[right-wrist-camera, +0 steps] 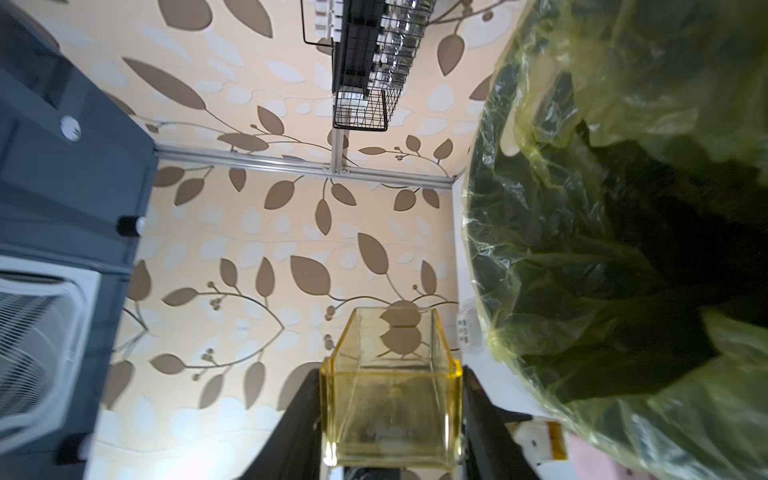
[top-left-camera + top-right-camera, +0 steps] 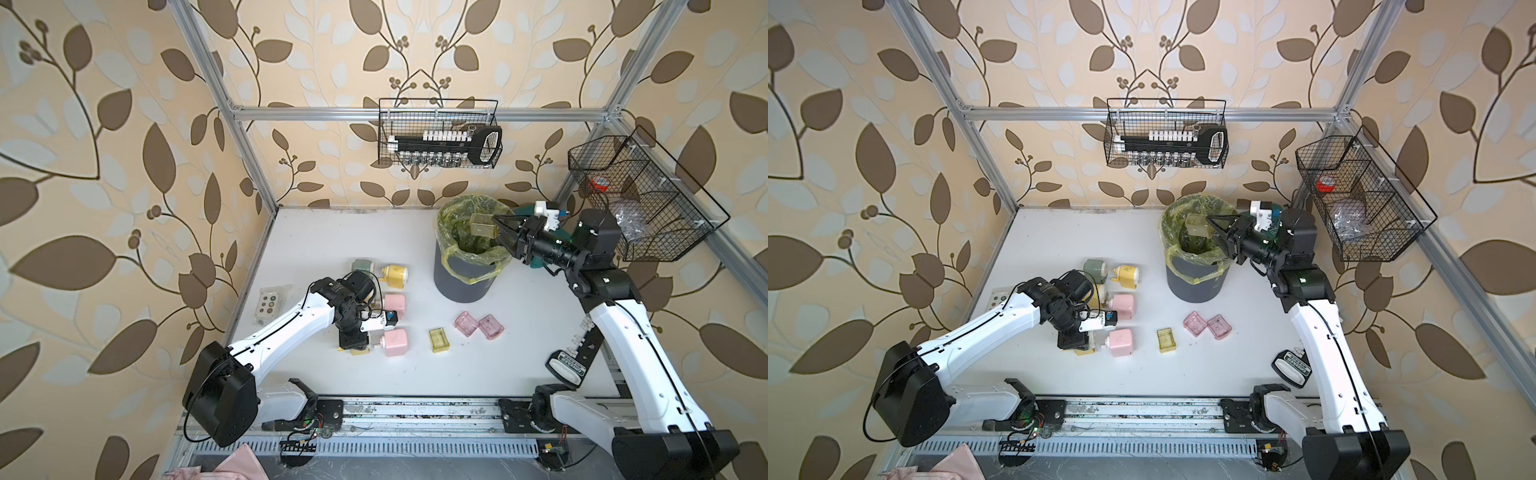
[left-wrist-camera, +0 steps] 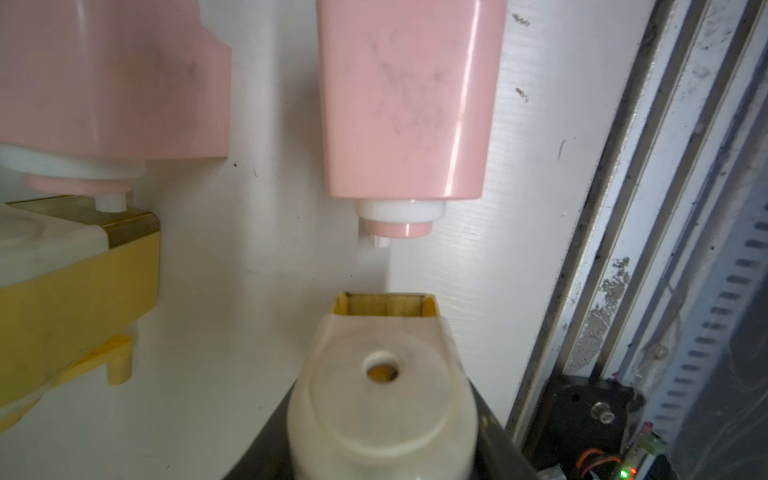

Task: Take out the pencil sharpener tray and clean the shavings
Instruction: Pour the shavings into the trash bin, then place the pencil sharpener at the center of the board.

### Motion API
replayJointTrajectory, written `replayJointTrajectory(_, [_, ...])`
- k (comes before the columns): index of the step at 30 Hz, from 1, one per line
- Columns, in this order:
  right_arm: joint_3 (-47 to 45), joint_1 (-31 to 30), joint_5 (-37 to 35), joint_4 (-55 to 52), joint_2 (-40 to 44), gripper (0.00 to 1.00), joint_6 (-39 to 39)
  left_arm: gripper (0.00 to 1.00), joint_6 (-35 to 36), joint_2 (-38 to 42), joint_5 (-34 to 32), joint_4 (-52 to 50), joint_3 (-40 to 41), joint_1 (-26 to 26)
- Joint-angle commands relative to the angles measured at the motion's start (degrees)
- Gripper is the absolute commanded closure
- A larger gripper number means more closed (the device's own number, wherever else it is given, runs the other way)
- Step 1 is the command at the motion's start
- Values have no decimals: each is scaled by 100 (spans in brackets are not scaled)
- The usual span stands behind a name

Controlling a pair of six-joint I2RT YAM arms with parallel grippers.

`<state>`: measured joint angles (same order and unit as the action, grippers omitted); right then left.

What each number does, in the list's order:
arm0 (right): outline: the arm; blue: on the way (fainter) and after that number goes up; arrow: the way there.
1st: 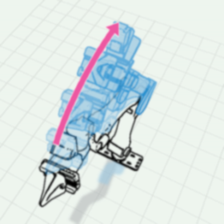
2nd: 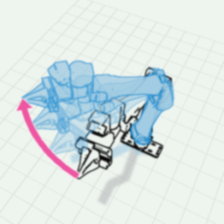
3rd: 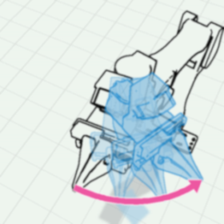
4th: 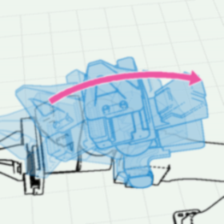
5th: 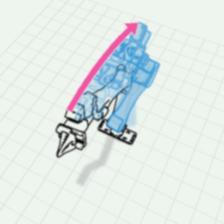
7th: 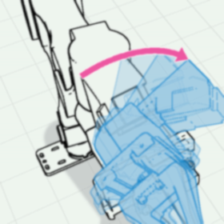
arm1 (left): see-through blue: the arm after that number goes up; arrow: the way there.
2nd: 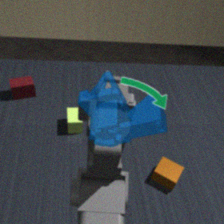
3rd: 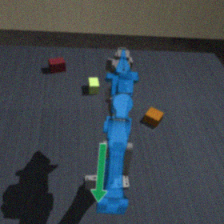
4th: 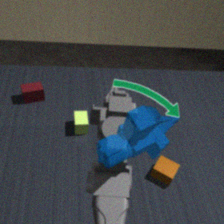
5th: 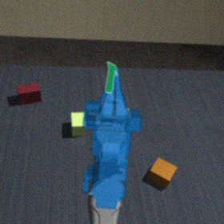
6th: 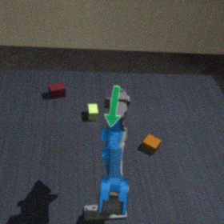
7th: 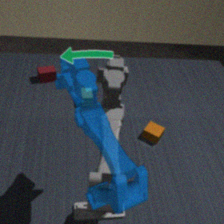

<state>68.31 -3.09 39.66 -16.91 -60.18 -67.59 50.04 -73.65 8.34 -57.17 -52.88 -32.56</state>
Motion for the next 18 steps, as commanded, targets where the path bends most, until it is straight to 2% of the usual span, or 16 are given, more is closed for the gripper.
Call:
replayJointTrajectory(1, [272,-224,-682,-800,299,100,2091,100,102,-85,-268,92,-172,17])
replayJointTrajectory(5, [102,-569,-1181,-1043,671,100,3159,100,-20,-280,-781,428,-46,16])
replayJointTrajectory(10, [-39,-1011,-1724,-1416,1115,100,3970,97,-73,-384,-892,764,104,21])
replayJointTrajectory(14, [-655,-1314,-2418,-1302,1786,100,4089,97,-99,-549,-765,848,99,19])
replayJointTrajectory(18, [-1247,-1503,-2577,-1059,2398,100,4163,94,-109,-719,-703,838,35,18])
